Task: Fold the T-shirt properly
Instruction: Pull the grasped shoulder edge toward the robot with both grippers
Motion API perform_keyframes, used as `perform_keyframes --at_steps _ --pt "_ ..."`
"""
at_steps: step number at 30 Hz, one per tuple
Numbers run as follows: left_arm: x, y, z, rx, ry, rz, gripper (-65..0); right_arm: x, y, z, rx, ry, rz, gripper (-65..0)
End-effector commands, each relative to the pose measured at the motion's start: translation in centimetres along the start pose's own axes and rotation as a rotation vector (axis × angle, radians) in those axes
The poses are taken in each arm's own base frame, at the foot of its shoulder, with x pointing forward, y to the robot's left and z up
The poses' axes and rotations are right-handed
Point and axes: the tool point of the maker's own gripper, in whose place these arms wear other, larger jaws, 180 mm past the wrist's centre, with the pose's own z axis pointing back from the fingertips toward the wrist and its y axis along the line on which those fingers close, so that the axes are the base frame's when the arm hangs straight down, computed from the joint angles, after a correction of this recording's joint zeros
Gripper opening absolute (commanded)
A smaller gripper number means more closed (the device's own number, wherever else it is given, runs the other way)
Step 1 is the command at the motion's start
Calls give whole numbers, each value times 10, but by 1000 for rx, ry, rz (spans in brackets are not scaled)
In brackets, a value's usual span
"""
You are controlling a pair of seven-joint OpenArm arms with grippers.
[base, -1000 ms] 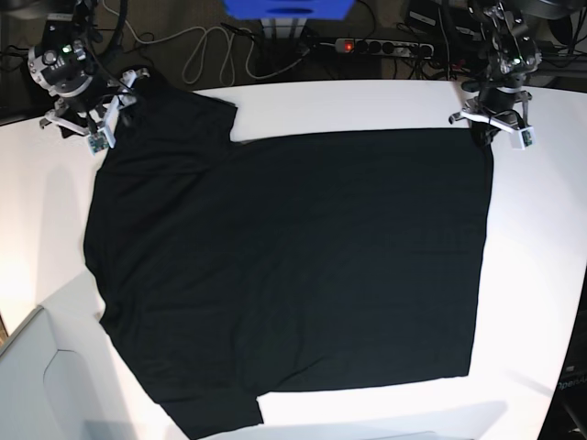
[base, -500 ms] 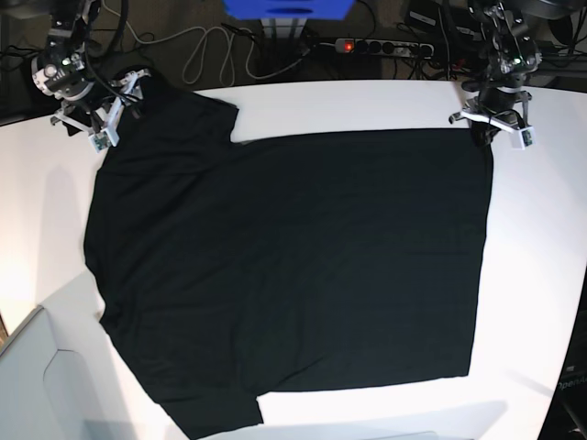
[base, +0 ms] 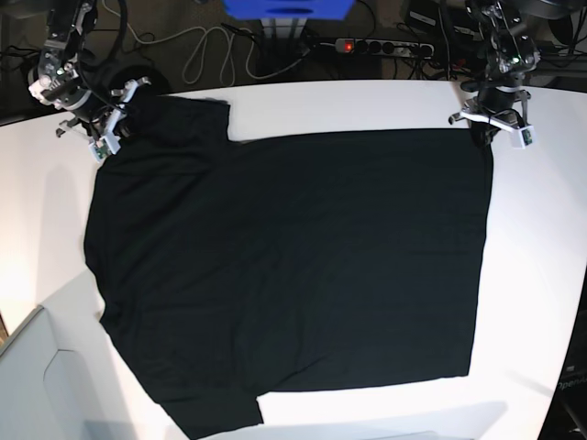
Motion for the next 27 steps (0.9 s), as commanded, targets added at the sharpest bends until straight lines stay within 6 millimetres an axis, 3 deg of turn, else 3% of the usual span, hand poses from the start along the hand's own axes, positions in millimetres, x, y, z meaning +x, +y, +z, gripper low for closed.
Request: perform_keyframes --at_steps 1,7,13,16,19,24,27 --pt "-12 5 2 18 56 -16 -650 -36 8 1 28 156 44 -649" --pt "-9 5 5 20 50 -21 -650 -22 7 10 4 122 81 -649" --pt "-6 5 8 18 42 -36 -650 7 3 44 -88 35 136 -649" --pt "-1 -2 20 8 25 -64 -650 18 -8 60 -153 2 137 -649" --pt "6 -7 27 -1 6 -86 -650 17 -15 65 -179 1 131 -649" --pt "-1 -11 36 -4 16 -85 -650 11 -27 73 -217 14 113 -649" --pt "-6 -10 39 -1 28 -87 -650 3 -23 75 -207 30 110 -649"
